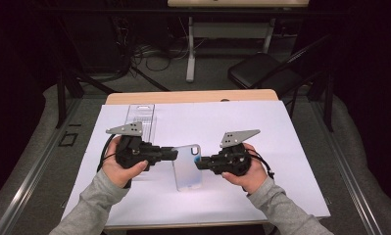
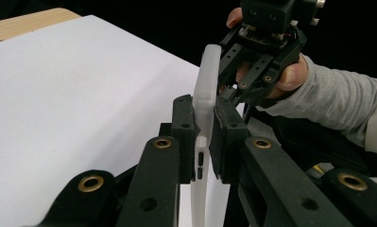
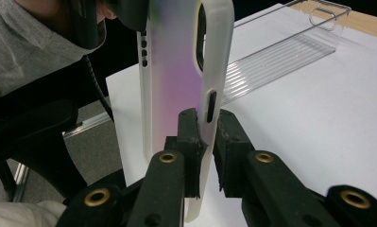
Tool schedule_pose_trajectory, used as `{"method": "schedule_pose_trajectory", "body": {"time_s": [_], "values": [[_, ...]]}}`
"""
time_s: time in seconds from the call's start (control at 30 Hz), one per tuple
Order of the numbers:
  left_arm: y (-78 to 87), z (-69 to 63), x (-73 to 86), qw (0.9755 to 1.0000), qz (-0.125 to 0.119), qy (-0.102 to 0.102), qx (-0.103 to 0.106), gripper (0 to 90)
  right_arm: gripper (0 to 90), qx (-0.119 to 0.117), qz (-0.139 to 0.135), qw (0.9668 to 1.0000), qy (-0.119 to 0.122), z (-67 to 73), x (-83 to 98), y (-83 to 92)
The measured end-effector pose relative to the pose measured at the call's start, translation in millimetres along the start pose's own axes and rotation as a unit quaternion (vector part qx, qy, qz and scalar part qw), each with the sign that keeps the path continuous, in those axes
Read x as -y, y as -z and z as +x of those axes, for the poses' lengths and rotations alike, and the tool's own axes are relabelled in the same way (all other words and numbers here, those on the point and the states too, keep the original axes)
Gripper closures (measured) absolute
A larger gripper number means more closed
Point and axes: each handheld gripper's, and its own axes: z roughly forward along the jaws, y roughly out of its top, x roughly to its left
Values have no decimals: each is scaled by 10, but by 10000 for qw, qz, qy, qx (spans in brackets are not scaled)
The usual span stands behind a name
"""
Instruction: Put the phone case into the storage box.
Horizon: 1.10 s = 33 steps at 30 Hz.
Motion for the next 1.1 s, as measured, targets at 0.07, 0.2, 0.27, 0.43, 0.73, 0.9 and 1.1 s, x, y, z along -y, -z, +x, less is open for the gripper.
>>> {"method": "schedule_pose_trajectory", "body": {"time_s": [0.07,0.2,0.27,0.43,0.73,0.9,1.1], "values": [[-3,-3,0,10000,-10,-7,-21,814,824,-19,8,10000,-62,-4,2,-1],[-5,-11,-2,10000,-23,-38,-74,813,827,-58,-3,9998,-171,-17,6,1],[-7,-14,-8,9999,-26,-46,-139,812,827,-33,-17,9998,-187,-18,4,3],[-11,-26,-23,9994,-79,-16,-332,802,828,65,-81,9997,-233,-9,-5,4],[-23,-84,-56,9958,-190,34,-892,699,828,438,-132,9986,-260,24,-24,-29],[-27,-99,-47,9904,-283,156,-1341,655,829,604,-200,9976,-271,40,-43,-42],[-30,-91,-15,9870,-361,285,-1539,647,828,821,-239,9959,-300,57,-55,-51]]}}
